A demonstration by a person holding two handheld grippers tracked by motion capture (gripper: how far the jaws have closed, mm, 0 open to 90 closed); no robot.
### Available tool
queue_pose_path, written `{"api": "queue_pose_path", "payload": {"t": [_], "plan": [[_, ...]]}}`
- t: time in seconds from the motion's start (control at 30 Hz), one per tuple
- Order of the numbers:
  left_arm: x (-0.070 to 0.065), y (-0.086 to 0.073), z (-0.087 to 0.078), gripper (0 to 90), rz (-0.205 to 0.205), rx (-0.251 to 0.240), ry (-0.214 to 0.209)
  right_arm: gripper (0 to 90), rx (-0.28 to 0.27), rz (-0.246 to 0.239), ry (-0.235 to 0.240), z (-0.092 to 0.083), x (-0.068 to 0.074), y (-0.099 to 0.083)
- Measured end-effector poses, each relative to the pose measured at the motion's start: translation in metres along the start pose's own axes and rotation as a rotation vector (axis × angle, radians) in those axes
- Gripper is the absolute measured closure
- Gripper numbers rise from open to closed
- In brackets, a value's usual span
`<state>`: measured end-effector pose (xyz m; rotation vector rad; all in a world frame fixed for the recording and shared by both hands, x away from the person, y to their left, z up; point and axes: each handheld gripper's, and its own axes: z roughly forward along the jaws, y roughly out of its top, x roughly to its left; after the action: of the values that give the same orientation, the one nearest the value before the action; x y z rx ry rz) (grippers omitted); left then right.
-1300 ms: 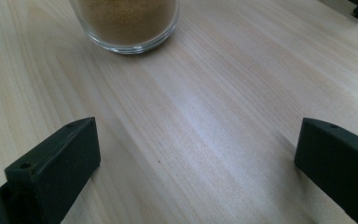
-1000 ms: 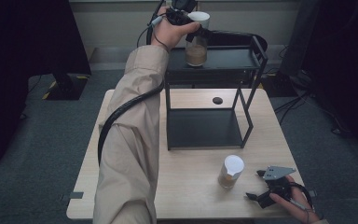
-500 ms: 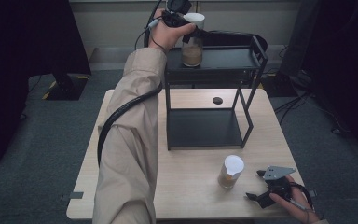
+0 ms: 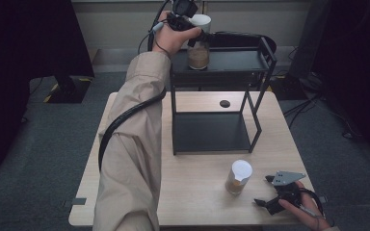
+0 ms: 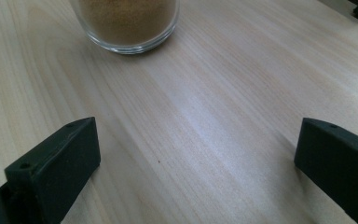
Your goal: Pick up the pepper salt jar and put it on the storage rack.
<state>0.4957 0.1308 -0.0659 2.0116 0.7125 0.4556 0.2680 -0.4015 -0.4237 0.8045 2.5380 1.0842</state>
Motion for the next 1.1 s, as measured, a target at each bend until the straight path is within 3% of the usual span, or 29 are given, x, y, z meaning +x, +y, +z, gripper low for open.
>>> {"api": "queue_pose_path", "payload": {"t": [0.27,0.37,0.47,0.83,1.1], "plan": [[-0.004,0.001,-0.001,31.6,0.008,0.015,0.018,0.0,0.0,0.0,0.0,0.0,0.0,0.0],[-0.008,0.001,-0.001,16.7,-0.002,0.021,0.037,0.0,0.0,0.0,0.0,0.0,0.0,0.0],[-0.01,-0.002,-0.004,9.4,-0.025,0.006,0.057,0.0,0.0,0.0,0.0,0.0,0.0,0.0],[-0.01,-0.019,-0.019,1.3,-0.081,-0.052,0.05,0.0,0.0,0.0,0.0,0.0,0.0,0.0],[-0.015,-0.031,-0.03,0.8,-0.063,-0.075,0.032,0.0,-0.001,0.001,-0.001,0.0,0.0,0.0]]}}
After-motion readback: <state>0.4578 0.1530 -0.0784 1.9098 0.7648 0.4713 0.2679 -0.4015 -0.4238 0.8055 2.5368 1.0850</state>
